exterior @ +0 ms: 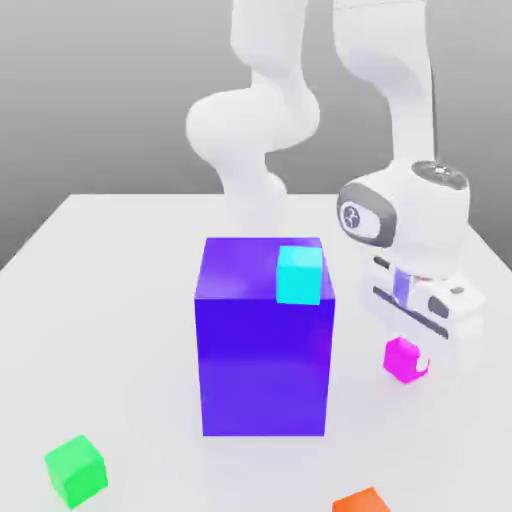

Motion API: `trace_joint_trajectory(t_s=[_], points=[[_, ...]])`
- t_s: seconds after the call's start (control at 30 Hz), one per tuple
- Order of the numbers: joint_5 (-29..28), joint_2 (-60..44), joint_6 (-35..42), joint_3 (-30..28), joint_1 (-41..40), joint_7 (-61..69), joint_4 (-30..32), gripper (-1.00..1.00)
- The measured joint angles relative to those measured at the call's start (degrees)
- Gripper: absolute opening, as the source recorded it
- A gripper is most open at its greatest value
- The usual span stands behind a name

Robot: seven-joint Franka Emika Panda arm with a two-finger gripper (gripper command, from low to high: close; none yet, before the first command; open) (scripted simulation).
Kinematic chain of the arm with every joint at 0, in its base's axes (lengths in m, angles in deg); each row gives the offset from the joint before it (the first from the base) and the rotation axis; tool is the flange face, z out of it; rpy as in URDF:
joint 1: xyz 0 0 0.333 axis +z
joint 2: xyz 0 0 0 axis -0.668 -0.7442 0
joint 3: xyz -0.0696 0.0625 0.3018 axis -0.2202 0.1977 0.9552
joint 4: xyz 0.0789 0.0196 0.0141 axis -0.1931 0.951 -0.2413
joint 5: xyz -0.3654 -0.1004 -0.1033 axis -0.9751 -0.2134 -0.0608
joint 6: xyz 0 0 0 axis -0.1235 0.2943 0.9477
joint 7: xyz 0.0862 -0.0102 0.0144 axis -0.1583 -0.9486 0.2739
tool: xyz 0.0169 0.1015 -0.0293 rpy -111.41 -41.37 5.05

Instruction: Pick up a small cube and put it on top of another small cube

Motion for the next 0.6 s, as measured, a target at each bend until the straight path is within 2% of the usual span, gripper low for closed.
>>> trace_joint_trajectory(t_s=[0.07,0.2,0.53,0.6], points=[[0.31,2.93,2.62,-0.22,-0.24,-0.83,0.32,-1.00],[-0.18,3.17,4.06,-2.59,-3.58,-8.98,-2.91,-1.00],[-3.93,5.97,10.09,-13.91,-19.05,-20.03,-19.46,-1.00],[-2.45,4.97,11.49,-15.33,-23.17,-17.08,-21.26,-1.00]])
